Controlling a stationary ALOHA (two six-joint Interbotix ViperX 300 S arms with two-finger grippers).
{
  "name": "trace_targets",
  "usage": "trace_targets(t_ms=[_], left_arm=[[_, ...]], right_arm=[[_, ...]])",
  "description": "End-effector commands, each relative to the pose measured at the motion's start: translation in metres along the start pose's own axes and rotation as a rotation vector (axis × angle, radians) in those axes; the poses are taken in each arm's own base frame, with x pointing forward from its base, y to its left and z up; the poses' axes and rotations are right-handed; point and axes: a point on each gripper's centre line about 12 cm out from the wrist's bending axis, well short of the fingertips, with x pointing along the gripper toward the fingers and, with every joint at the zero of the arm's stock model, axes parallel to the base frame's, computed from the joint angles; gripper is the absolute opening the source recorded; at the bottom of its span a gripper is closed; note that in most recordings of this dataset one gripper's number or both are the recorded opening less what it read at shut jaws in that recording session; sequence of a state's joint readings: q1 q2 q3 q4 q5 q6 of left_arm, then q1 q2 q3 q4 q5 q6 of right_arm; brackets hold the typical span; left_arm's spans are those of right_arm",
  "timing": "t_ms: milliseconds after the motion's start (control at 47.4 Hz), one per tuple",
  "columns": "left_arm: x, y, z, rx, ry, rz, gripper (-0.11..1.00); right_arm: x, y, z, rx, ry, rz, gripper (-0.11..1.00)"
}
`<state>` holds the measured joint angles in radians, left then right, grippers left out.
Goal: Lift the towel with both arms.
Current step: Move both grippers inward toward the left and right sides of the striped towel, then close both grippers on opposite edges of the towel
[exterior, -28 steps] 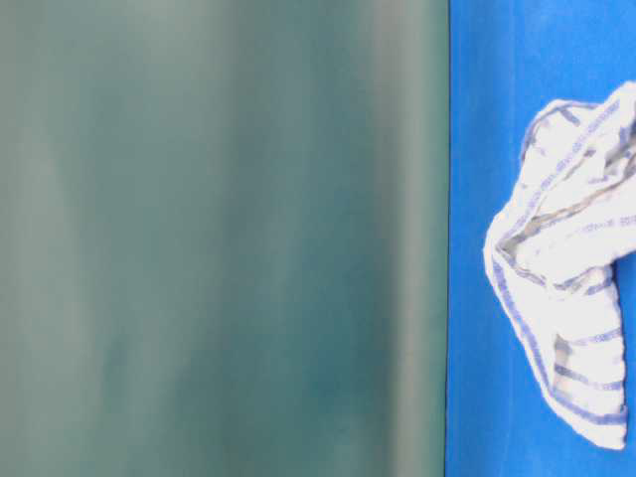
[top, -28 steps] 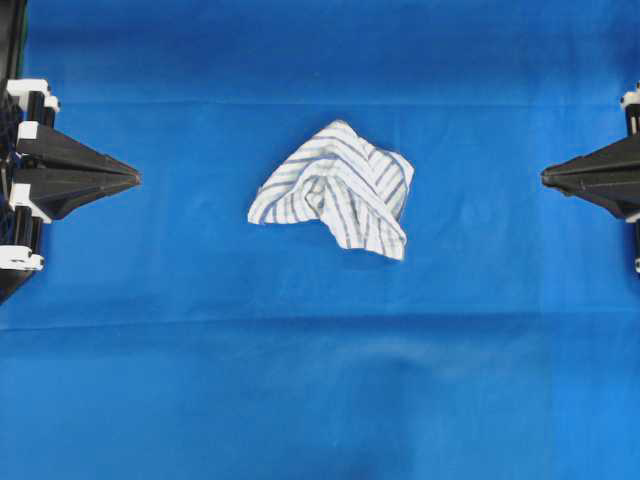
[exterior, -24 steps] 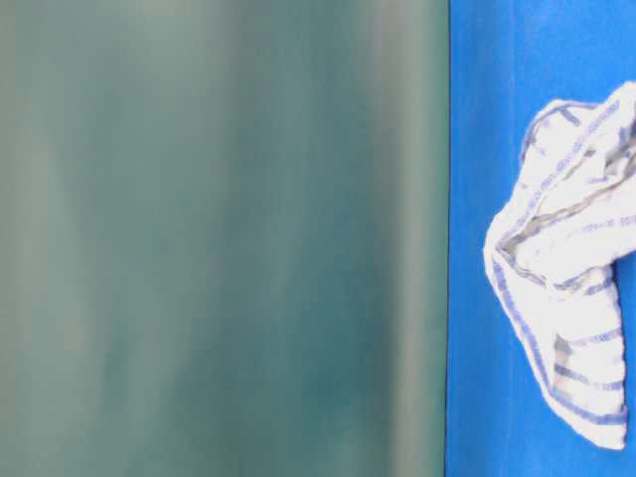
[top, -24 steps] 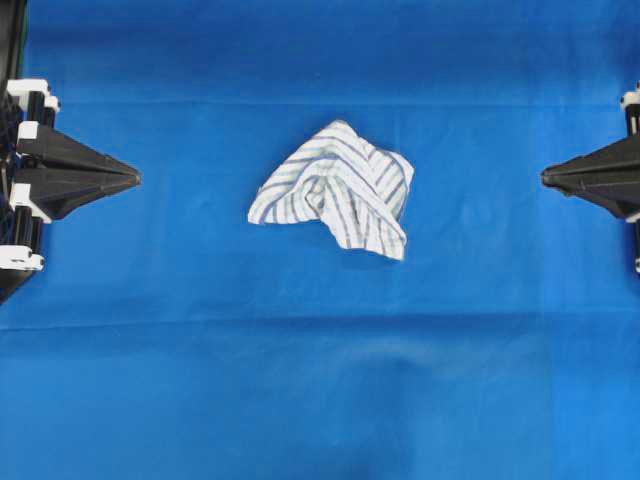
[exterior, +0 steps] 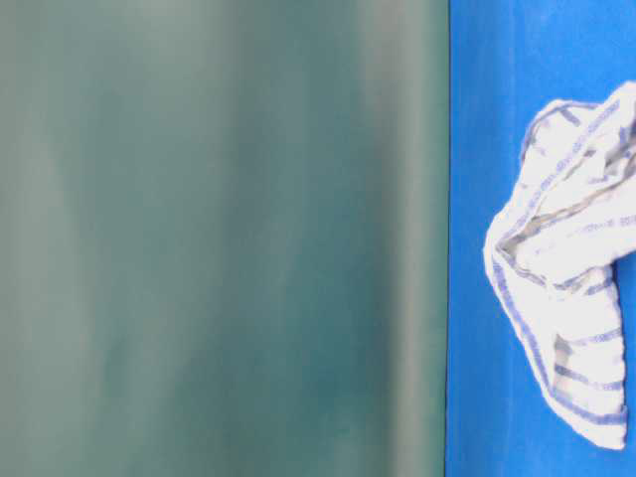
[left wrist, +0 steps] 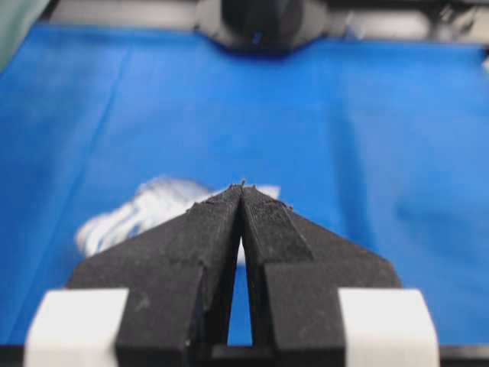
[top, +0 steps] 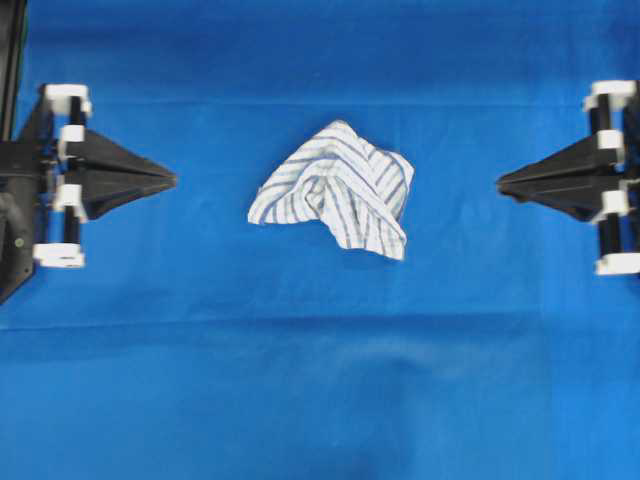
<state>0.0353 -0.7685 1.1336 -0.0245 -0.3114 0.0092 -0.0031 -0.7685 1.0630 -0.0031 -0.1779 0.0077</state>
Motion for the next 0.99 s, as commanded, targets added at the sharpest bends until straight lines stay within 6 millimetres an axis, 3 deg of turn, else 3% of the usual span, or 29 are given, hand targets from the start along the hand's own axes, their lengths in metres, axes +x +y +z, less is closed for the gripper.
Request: trace_targets(t_ms=[0, 105, 211, 358, 422, 464, 738, 970], left_arm=[[0.015, 0.004, 0.0, -0.002, 0.015, 0.018, 0.01], [0.033, 0.009, -0.017, -0.006, 0.095, 0.038, 0.03], [0.051, 0.012, -0.034, -0.007, 0.171, 0.046, 0.26], [0.075, 0.015, -0.06, -0.01, 0.272, 0.054, 0.71], [0.083, 0.017, -0.07, -0.01, 0.304, 0.057, 0.85], [0.088, 0.018, -0.076, -0.01, 0.32, 0.059, 0.91], [0.108, 0.026, -0.124, -0.012, 0.395, 0.08, 0.91], [0.116, 0.033, -0.16, -0.021, 0.448, 0.1, 0.91]], right_arm=[[0.012, 0.0, -0.002, 0.006, 0.025, -0.001, 0.0], [0.026, -0.001, -0.014, 0.032, 0.083, -0.005, 0.01], [0.044, -0.001, -0.03, 0.056, 0.158, -0.01, 0.03], [0.07, -0.003, -0.054, 0.061, 0.262, -0.021, 0.45], [0.081, -0.005, -0.065, 0.063, 0.3, -0.028, 0.61], [0.088, -0.006, -0.073, 0.063, 0.323, -0.033, 0.65], [0.125, -0.022, -0.121, 0.081, 0.453, -0.081, 0.61], [0.139, -0.032, -0.157, 0.114, 0.549, -0.116, 0.61]])
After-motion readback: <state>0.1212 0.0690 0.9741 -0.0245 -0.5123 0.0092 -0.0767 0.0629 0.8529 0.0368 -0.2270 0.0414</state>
